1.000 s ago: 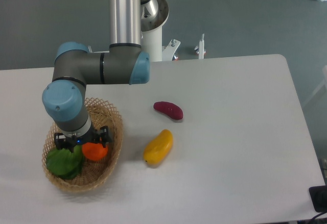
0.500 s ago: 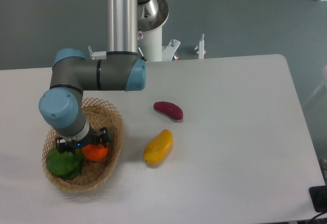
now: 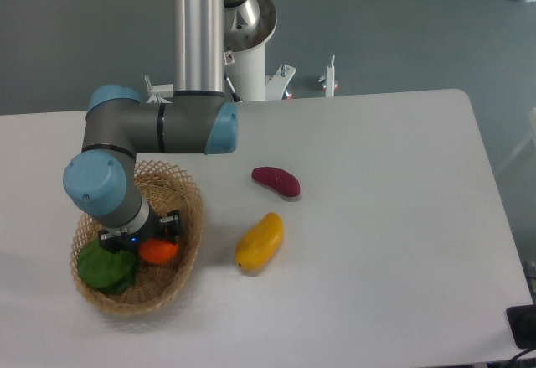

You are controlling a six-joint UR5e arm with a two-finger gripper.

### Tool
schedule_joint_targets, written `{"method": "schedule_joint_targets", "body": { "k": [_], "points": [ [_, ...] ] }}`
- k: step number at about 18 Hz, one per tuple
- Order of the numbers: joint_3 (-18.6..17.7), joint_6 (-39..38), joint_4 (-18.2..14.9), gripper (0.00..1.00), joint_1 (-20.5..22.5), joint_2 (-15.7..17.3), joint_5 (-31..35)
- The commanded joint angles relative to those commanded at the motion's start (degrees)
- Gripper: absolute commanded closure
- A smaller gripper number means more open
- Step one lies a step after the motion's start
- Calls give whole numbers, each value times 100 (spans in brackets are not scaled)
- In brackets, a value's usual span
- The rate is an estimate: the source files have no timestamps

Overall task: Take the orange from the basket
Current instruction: 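Close the gripper around the orange inside the basket, then lift the orange out of the basket and carry it away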

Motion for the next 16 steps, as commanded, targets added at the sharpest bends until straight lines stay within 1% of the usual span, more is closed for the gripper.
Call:
{"method": "schedule_joint_targets", "body": {
  "k": [4,5,11,13,16],
  "points": [
    [17,9,-9,44,0,70,0],
    [26,9,-9,45,-9,131,-9],
    [96,88,44,45,0,483,-53],
    [289,193,44,45,79,518,-18],
    [500,561,44,45,377,571,0]
  ]
}}
